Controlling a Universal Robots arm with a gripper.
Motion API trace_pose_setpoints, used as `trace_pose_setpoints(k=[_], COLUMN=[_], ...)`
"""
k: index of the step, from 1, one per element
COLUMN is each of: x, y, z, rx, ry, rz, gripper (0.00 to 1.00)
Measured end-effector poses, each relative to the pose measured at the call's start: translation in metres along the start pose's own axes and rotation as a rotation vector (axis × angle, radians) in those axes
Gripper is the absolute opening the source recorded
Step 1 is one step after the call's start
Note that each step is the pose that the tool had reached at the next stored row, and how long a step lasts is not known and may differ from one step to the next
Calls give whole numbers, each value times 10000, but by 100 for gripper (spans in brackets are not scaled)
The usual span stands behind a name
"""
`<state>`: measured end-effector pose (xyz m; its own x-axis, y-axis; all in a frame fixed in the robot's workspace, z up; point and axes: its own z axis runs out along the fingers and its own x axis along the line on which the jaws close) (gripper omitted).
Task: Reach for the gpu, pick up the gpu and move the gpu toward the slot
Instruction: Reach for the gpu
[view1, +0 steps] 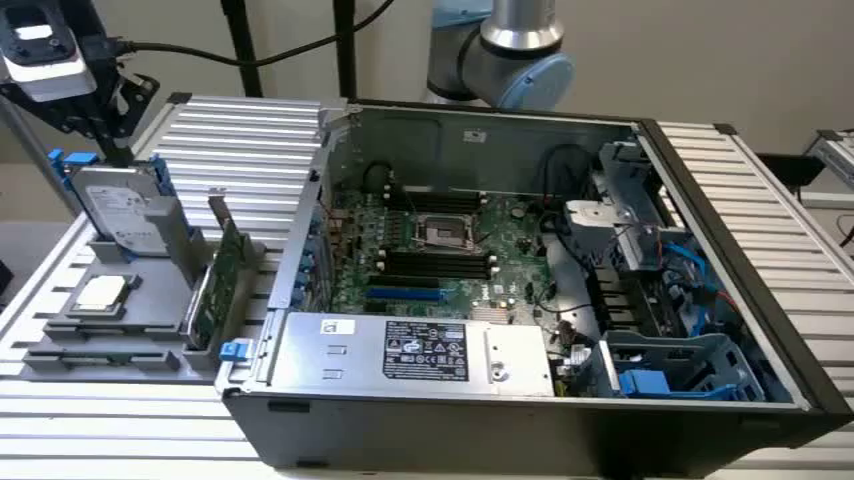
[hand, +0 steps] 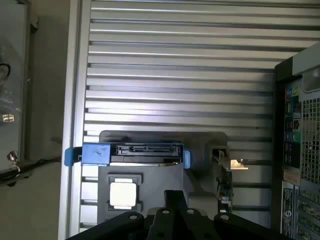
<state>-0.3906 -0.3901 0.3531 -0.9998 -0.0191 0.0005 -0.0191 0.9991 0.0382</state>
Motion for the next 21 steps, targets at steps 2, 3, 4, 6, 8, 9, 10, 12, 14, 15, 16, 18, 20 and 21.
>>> trace_pose_setpoints(k=[2, 3, 4, 6, 8, 9, 10, 12, 14, 15, 16, 18, 20, 21], x=[-1, -1, -1, -2, -2, -2, -2, -2, -2, -2, -3, -11, -41, -58], y=[0, 0, 1, 0, 1, 1, 1, 1, 1, 1, -1, -34, -106, -143], z=[-4, -6, -9, -13, -17, -19, -21, -21, -21, -21, -21, -23, -25, -26], rx=[-1, 0, 0, 0, 0, 0, 0, 0, 0, 0, 0, 1, 0, 0], ry=[-1, 0, 0, 0, 0, 0, 0, 0, 0, 0, 1, 2, 6, 8], rz=[0, 0, 1, -1, 0, 0, 0, 0, 0, 0, 0, 0, 1, 0], gripper=[11, 11, 11, 11, 11, 11, 11, 11, 11, 11, 11, 11, 11, 11])
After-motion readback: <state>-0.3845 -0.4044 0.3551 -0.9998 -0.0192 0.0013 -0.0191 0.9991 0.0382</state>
